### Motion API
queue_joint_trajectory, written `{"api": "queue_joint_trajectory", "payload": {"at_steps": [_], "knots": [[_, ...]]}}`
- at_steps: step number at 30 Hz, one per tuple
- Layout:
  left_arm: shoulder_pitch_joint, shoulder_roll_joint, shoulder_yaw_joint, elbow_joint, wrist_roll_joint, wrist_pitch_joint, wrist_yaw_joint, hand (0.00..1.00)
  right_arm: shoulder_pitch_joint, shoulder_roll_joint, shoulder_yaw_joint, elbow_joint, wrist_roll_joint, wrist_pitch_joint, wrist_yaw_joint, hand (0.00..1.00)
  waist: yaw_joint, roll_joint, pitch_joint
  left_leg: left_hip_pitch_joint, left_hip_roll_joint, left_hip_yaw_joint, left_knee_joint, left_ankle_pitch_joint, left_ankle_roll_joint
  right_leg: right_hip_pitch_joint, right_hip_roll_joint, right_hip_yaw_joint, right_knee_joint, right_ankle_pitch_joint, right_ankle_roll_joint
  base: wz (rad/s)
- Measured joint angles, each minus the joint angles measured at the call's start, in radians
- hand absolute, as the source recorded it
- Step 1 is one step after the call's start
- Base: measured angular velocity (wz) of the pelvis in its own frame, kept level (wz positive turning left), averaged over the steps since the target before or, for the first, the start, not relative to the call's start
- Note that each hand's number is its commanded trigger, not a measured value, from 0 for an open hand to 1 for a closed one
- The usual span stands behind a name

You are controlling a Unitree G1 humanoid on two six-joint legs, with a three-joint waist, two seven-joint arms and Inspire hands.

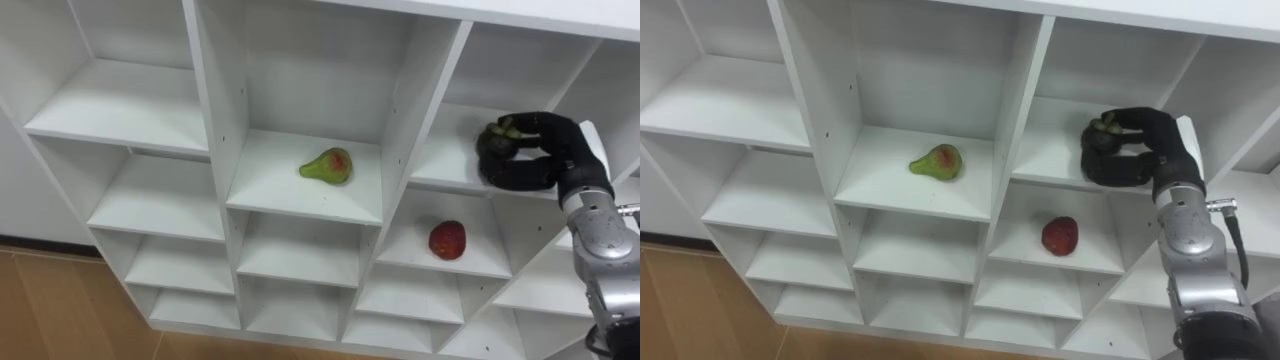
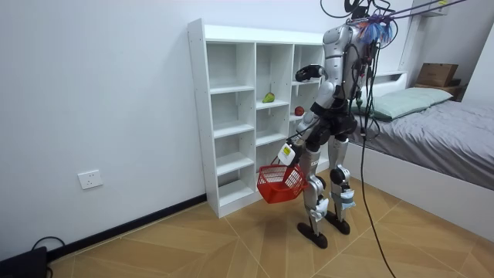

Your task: Collect fruits from the closet

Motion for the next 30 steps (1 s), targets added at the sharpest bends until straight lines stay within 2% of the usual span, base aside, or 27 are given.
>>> {"api": "queue_joint_trajectory", "payload": {"at_steps": [9,11,16,22,27,30], "knots": [[-0.001,0.000,-0.003,0.012,-0.019,-0.030,0.001,1.00,0.008,0.000,0.022,-0.040,0.012,-0.001,-0.003,1.00,0.004,0.008,-0.0014,-0.002,0.001,0.007,0.006,0.000,0.000,-0.004,0.001,0.008,0.000,0.001,-0.001,-0.01],[-0.001,-0.002,-0.003,0.014,-0.019,-0.030,-0.001,1.00,0.063,0.001,0.048,-0.149,-0.009,0.005,0.002,1.00,0.003,0.017,-0.0053,-0.002,0.001,0.008,0.006,0.000,0.000,-0.007,0.001,0.009,0.000,0.001,-0.002,-0.02],[0.003,-0.009,0.001,0.019,-0.019,-0.047,-0.001,1.00,0.168,0.004,0.073,-0.344,-0.024,0.004,0.021,1.00,0.008,0.043,-0.0053,-0.002,0.002,0.017,-0.002,0.002,0.000,-0.019,0.000,0.021,0.000,0.001,-0.002,-0.05],[-0.005,-0.014,-0.001,0.018,-0.019,-0.065,-0.001,1.00,0.211,0.006,0.072,-0.429,-0.025,0.004,0.042,1.00,-0.014,0.041,-0.0045,-0.004,0.002,0.023,-0.008,0.002,0.001,-0.019,0.000,0.026,0.000,0.001,-0.002,-0.01],[-0.019,-0.014,-0.001,0.018,-0.022,-0.071,-0.001,1.00,0.272,0.038,0.066,-0.565,-0.051,0.003,0.051,1.00,-0.039,0.048,-0.0043,-0.004,0.003,0.030,-0.010,0.001,0.001,-0.023,0.000,0.030,0.000,0.001,-0.002,-0.03],[-0.032,-0.018,-0.001,0.018,-0.033,-0.076,-0.001,1.00,0.319,0.042,0.063,-0.617,-0.051,0.004,0.062,1.00,-0.039,0.057,-0.0098,-0.008,0.003,0.033,-0.012,0.001,0.001,-0.030,-0.001,0.032,0.002,0.001,-0.002,-0.05]]}}
